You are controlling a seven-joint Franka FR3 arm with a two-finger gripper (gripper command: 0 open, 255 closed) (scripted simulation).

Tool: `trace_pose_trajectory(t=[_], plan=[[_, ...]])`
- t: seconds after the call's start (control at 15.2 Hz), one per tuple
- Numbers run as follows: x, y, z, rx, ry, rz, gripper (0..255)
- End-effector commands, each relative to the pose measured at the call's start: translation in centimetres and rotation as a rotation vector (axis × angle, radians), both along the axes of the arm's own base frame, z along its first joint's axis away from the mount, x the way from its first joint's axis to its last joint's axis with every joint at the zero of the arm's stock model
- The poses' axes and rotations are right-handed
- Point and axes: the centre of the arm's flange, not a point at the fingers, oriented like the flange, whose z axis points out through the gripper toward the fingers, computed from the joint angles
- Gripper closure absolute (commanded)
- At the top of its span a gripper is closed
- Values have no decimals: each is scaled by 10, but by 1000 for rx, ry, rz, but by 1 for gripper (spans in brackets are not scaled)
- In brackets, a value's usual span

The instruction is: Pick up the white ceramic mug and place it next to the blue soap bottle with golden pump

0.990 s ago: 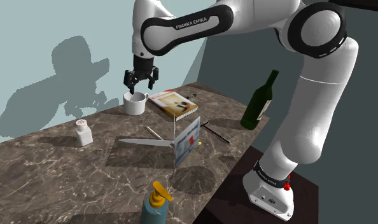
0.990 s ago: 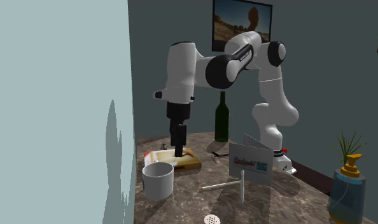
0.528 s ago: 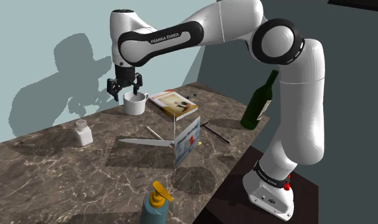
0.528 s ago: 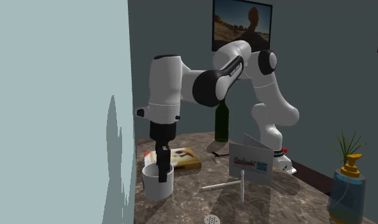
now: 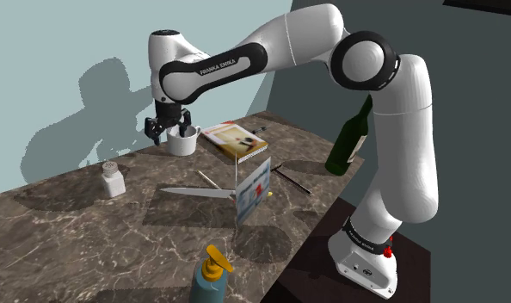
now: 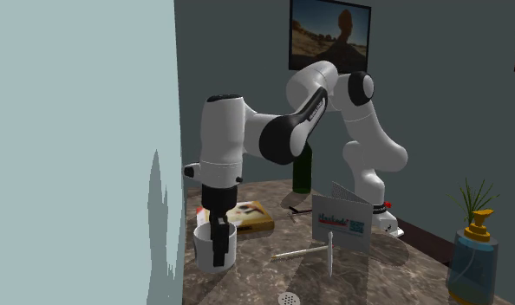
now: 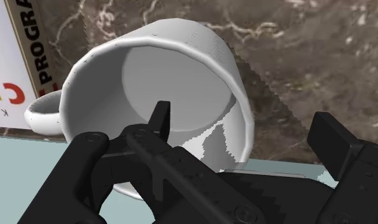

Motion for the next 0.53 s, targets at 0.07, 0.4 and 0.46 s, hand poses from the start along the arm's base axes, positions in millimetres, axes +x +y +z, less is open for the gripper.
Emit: trace_pose_trajectory(t=[0.07, 0.4, 0.46], plan=[[0, 0, -2, 0, 0, 0, 0], [0, 0, -1, 0, 0, 0, 255], [0, 0, -1, 0, 0, 0, 255]])
